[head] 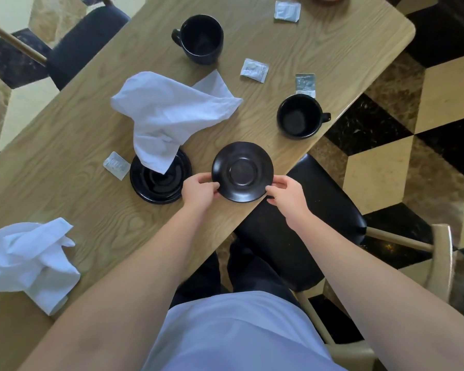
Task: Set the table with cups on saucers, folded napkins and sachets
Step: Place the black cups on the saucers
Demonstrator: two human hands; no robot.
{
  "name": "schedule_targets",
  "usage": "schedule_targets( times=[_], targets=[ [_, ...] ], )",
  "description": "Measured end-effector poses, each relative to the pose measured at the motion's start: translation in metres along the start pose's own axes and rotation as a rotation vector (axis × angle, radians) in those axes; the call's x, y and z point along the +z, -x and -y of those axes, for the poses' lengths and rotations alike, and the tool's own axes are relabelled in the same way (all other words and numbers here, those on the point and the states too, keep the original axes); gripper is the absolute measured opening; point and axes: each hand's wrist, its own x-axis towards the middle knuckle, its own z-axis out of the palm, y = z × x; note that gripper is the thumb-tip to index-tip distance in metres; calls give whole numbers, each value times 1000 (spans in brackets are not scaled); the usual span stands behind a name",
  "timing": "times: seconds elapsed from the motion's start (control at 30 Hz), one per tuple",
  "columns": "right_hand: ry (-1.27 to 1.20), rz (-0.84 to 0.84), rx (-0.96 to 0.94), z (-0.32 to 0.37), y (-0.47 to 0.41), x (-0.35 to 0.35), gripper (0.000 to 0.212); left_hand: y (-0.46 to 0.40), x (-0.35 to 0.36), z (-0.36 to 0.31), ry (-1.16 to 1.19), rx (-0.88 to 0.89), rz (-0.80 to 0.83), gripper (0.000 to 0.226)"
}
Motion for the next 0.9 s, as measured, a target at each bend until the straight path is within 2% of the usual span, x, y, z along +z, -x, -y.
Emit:
schedule_targets(
  times=[0.1,0.2,0.3,0.37,0.47,0.57,0.7,0.8,0.9],
  targets=[
    [131,-89,-69,1,8,-3,36,8,-9,8,18,-28,-19,21],
    [275,-252,-286,6,22,2,28,16,-28,22,122,-65,-137,11],
    [362,-94,-446,23,33,36,17,21,-58,35,351,-150,-332,6],
    [468,49,-471,39,34,68,22,18,-79,39,386,-188,-458,5],
    [616,139,-467,61,32,114,30,7,-105,38,412,-224,-571,13],
    [744,177,-397,75,26,147,34,-9,-121,32,416,-245,-524,16],
    [923,145,-373,90,19,176,18,-25,-131,22,277,-186,-479,15],
    [925,164,-323,91,13,186,8,-33,-137,16,227,-169,-453,18],
    [864,174,-254,89,10,191,12,-35,-142,18,195,-154,-408,19]
  ],
)
